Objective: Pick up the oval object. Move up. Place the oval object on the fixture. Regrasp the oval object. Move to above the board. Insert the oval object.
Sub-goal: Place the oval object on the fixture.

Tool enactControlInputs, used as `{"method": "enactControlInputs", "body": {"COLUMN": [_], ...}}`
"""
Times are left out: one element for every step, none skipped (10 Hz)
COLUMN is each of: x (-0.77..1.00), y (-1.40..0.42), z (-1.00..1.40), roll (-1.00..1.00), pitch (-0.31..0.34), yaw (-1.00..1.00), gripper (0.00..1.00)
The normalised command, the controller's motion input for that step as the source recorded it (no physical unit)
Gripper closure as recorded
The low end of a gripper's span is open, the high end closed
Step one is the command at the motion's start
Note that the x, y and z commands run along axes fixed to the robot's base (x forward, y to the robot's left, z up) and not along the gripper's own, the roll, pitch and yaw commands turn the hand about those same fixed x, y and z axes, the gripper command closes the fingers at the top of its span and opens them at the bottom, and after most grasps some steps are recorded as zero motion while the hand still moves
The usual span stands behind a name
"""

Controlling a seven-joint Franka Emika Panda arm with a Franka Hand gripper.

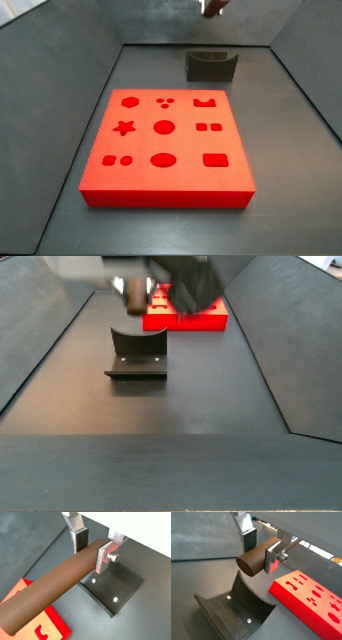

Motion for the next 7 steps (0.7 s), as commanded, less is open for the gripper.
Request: {"method": "enactControlInputs", "body": {"x": [0.12,0.13,0.14,0.15,0.16,0.16,0.17], "y": [0.08,0.08,0.09,0.1,0.1,0.11,0.1], "z": [-1.0,-1.0,-1.0,-1.0,-1.0,-1.0,-1.0], "roll": [-1.0,-1.0,-0.92,-0.7,-0.53,-0.42,-0.25], "pitch": [0.035,0.038,0.034,0.027,0.022,0.021,0.02], "yaw": [-0.14,-0.14,-0.14,-0.13,-0.11,-0.11,-0.09], "gripper": [1.0,1.0,1.0,1.0,1.0,1.0,1.0]}}
